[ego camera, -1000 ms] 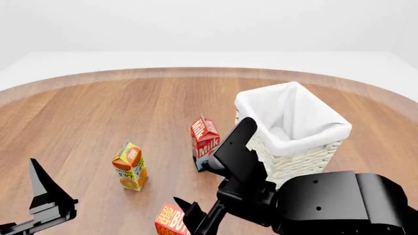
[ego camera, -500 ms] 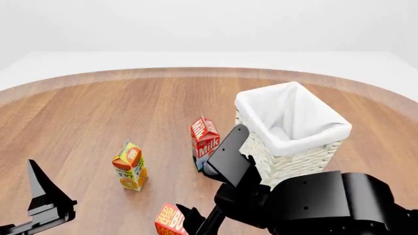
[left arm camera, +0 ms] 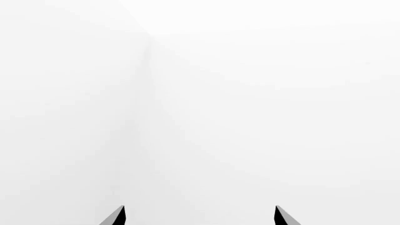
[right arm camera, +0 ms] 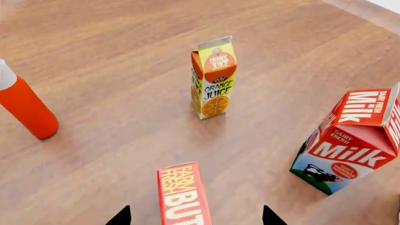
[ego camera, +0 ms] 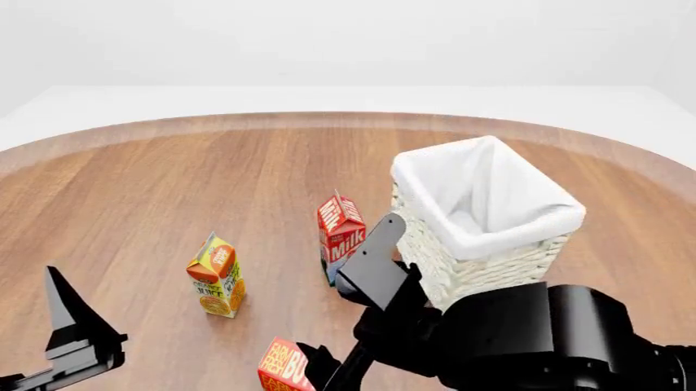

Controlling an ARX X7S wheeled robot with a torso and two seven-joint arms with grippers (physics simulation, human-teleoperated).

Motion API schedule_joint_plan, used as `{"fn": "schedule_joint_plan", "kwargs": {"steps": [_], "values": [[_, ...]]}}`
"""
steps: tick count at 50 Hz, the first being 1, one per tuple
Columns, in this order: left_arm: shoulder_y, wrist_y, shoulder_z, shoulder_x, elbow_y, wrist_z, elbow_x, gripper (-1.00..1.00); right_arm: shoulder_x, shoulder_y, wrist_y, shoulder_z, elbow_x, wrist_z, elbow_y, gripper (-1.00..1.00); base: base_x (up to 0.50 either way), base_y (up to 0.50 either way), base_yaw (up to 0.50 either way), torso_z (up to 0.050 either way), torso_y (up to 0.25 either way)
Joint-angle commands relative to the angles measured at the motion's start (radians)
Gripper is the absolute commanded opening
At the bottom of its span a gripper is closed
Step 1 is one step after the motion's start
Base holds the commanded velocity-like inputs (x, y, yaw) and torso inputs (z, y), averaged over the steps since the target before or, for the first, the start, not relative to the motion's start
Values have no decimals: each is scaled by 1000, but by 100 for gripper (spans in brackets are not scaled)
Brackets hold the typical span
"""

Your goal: Pick up the cream cheese box and the butter, and put them in the basket.

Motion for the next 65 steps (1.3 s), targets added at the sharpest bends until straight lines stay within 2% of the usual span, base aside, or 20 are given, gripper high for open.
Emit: {"fn": "schedule_joint_plan", "kwargs": {"steps": [1,17,18,42,43,44,65], "values": [[3,3,0,1,-1,0,0,100,-22,-3,2,-23,-28,-20,44,100,0,0,0,0,0],[4,2,-1,0,1,-2,1,100,-41,-16,0,-46,-50,-36,76,100,0,0,0,0,0],[126,104,14,66,17,-13,91,100,-42,-16,0,-46,-50,-36,77,100,0,0,0,0,0],[128,107,16,65,16,-17,93,100,-76,-31,-2,-90,-100,-56,126,100,0,0,0,0,0],[128,108,16,64,16,-17,93,100,-76,-31,-2,-89,-99,-56,126,100,0,0,0,0,0],[4,7,3,-2,-2,-6,5,100,-76,-31,-2,-90,-99,-56,126,100,0,0,0,0,0],[55,-16,-40,-17,100,-40,34,100,-80,-36,-6,-95,-99,-58,127,100,0,0,0,0,0]]}}
